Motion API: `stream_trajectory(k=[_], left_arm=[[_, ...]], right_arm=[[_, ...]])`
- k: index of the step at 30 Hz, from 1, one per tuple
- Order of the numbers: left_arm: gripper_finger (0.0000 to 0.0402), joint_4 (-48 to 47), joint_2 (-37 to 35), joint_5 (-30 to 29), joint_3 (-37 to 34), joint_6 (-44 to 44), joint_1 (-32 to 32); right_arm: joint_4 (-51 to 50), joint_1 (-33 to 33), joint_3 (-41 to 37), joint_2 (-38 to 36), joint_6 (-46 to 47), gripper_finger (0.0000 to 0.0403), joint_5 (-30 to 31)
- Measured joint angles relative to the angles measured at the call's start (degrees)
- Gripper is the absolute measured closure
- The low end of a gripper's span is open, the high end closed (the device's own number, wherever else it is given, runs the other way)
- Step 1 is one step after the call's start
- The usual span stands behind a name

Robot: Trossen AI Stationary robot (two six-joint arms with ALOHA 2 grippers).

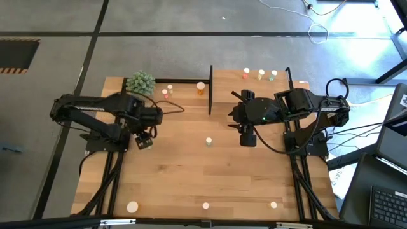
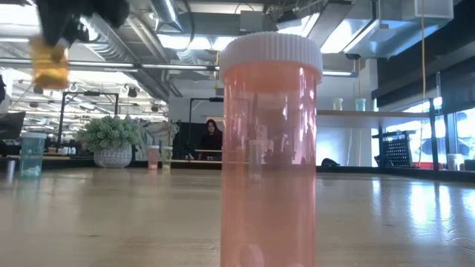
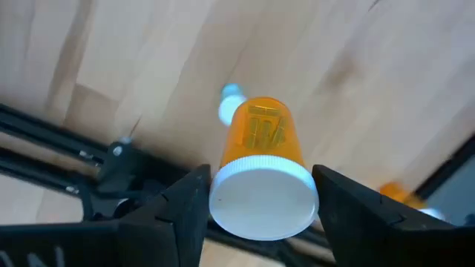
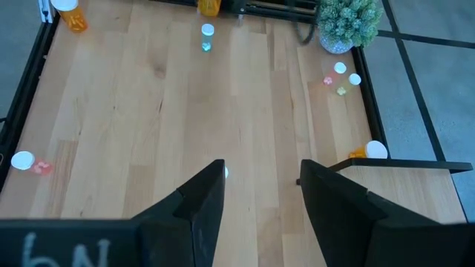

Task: Pick and place medicine bottles onto shelf by color
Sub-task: Put the middle orange pill bottle on the shelf

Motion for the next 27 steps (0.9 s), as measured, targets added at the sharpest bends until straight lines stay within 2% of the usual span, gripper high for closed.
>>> stream_trajectory(k=[6,12,17,27], left_arm=[[0.0193,0.44,0.25,-2.25,9.92,-2.67,0.02],[0.0193,1.82,0.46,-7.45,16.68,-4.16,0.0],[0.0193,7.75,0.51,-10.18,18.27,-4.15,-0.02],[0.0193,18.4,0.9,-10.54,18.65,-0.64,-0.02]], right_arm=[[0.0,0.02,0.0,-0.02,0.0,0.0224,0.01],[0.37,0.02,0.0,-0.02,-0.07,0.0224,-0.01],[2.46,0.0,0.0,-0.02,0.39,0.0224,-0.01],[3.74,0.02,0.0,0.23,2.26,0.0224,-3.37]])
